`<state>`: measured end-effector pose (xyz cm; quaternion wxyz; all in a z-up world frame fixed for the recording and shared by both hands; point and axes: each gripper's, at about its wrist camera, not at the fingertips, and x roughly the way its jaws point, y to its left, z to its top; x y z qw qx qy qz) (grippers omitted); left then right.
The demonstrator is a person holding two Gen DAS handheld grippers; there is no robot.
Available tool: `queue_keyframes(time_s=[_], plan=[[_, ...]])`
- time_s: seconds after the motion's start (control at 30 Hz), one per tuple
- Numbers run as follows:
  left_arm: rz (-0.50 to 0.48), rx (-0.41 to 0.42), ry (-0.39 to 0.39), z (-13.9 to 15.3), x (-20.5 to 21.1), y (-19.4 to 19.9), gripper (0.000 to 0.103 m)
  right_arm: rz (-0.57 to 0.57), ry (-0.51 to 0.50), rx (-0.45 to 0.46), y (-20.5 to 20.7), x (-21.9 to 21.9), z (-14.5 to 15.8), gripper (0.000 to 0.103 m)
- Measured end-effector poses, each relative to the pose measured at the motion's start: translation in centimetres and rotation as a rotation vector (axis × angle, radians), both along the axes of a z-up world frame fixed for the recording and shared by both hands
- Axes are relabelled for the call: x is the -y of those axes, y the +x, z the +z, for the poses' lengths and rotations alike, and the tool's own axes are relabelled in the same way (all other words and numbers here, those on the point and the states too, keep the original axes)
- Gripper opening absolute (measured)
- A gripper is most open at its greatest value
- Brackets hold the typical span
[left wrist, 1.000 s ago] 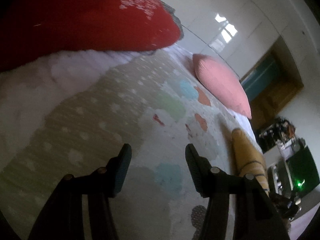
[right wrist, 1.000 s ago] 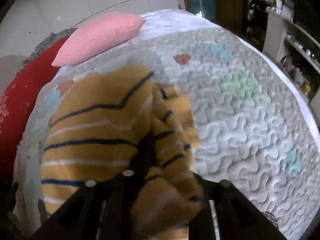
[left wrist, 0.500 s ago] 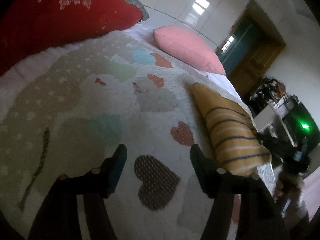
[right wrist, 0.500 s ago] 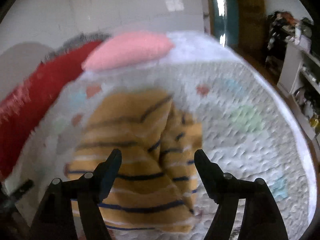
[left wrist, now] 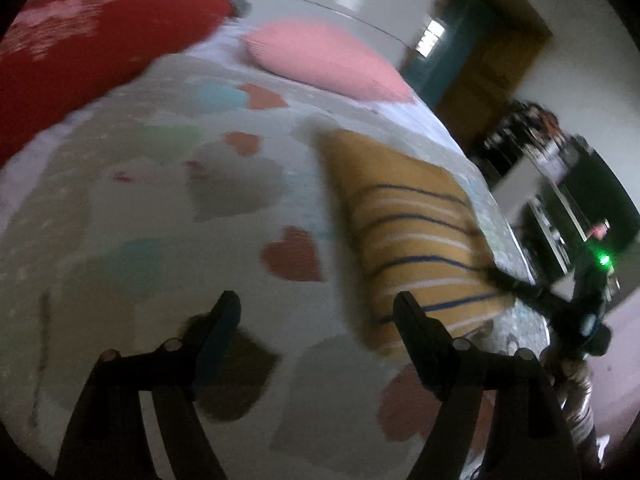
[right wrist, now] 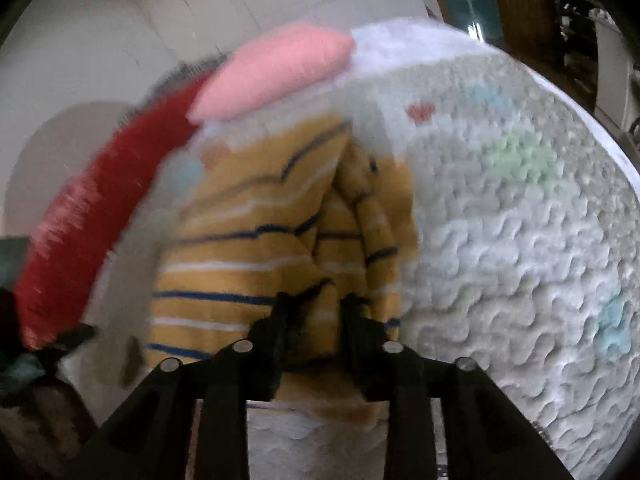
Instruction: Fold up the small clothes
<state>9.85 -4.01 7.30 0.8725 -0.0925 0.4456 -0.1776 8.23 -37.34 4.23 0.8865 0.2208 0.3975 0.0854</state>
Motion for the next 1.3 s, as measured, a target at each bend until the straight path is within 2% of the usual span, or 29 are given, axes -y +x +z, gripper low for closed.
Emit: queue_keyframes(time_s=[0.03,0.07,0.1,0.13,0.3,0.4,0.43,0.47,0.5,0.57,0.6,0.67,0.77,0.87,0.93,0.97,1.0,1.07,1.17,1.3], plan=[[-0.040,-0.008,0.001,-0.4,1.2,0.7,0.081,-0.022,0.010,0.039,-0.4,0.8,0.8,0.057],[-0.068,-0.016,-0.001,-0.7,2.0,1.2,0.081,-0.041,0.017,0.063,-0.7,1.4,1.2,0.080],[-0.098,-0.022,-0.013,-1.1,2.8,1.7,0.082,-0.061,0.028,0.085,-0.7,2.1,1.4,0.091],[-0.124,-0.030,-0.027,-1.4,3.5,2.3,0.083,-0.074,0.036,0.086,-0.5,2.7,1.2,0.091],[-0.189,-0.132,-0.122,-4.8,6.1,7.1,0.089,-0.031,0.075,-0.028,3.8,3.6,-2.1,0.091],[-0.234,-0.222,-0.224,-7.0,7.4,8.6,0.092,0.011,0.170,-0.078,6.4,3.2,-4.7,0.091],[-0.244,-0.231,-0.228,-7.5,7.8,8.7,0.092,0.029,0.217,-0.078,7.0,3.0,-5.3,0.090],[-0.253,-0.218,-0.208,-7.5,8.3,8.6,0.092,0.047,0.258,-0.071,7.5,2.7,-5.7,0.079],[-0.259,-0.211,-0.205,-7.4,8.6,8.5,0.087,0.072,0.318,-0.074,7.9,2.4,-6.1,0.062],[-0.241,-0.227,-0.239,-6.7,8.0,8.7,0.076,0.086,0.410,-0.075,8.4,1.9,-6.4,0.052],[-0.229,-0.230,-0.275,-6.1,7.3,8.8,0.071,0.092,0.425,-0.061,8.5,1.6,-6.0,0.046],[-0.209,-0.196,-0.296,-4.1,5.9,8.8,0.070,0.114,0.434,-0.021,8.3,1.0,-4.7,0.042],[-0.184,-0.128,-0.252,-1.1,4.6,8.5,0.070,0.160,0.445,0.050,7.9,-0.1,-2.6,0.041],[-0.125,-0.143,-0.190,-1.2,3.5,8.5,0.072,0.165,0.418,0.061,7.6,-1.1,-2.7,0.042],[-0.086,-0.160,-0.106,-2.7,3.4,8.3,0.072,0.132,0.338,-0.002,8.0,-2.0,-4.1,0.044],[-0.071,-0.168,-0.042,-3.7,3.4,8.2,0.072,0.118,0.301,-0.029,8.0,-2.2,-4.7,0.048],[-0.061,-0.172,0.014,-4.6,3.3,7.7,0.075,0.109,0.271,-0.045,7.7,-2.2,-5.2,0.058],[-0.052,-0.169,0.020,-5.4,2.6,6.4,0.078,0.089,0.237,-0.032,6.9,-2.0,-4.9,0.059],[-0.033,-0.154,-0.004,-4.7,1.1,4.1,0.078,0.037,0.128,-0.006,5.3,-1.5,-2.6,0.060],[0.006,-0.019,0.033,-1.5,0.4,0.5,0.078,0.025,0.059,0.115,3.0,-2.6,2.0,0.060]])
